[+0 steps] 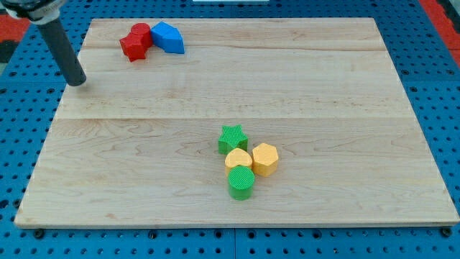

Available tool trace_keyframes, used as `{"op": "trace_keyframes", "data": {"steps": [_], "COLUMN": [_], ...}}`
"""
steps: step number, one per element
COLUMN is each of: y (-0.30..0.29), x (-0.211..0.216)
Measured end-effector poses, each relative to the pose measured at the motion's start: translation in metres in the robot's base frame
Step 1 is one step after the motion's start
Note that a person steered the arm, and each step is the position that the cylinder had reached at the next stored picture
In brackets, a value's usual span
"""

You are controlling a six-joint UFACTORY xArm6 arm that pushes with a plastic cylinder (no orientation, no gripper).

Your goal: Place the red circle horizontally to the red star

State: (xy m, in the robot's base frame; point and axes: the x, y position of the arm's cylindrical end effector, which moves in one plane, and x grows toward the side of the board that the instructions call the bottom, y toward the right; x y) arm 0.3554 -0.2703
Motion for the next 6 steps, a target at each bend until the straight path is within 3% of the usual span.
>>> {"op": "trace_keyframes", "data": {"steps": [1, 2, 3, 4, 6], "y": [0.032, 0.061, 0.04, 0.056, 0.169], "x": [-0.061, -0.087, -0.12, -0.142, -0.129]}}
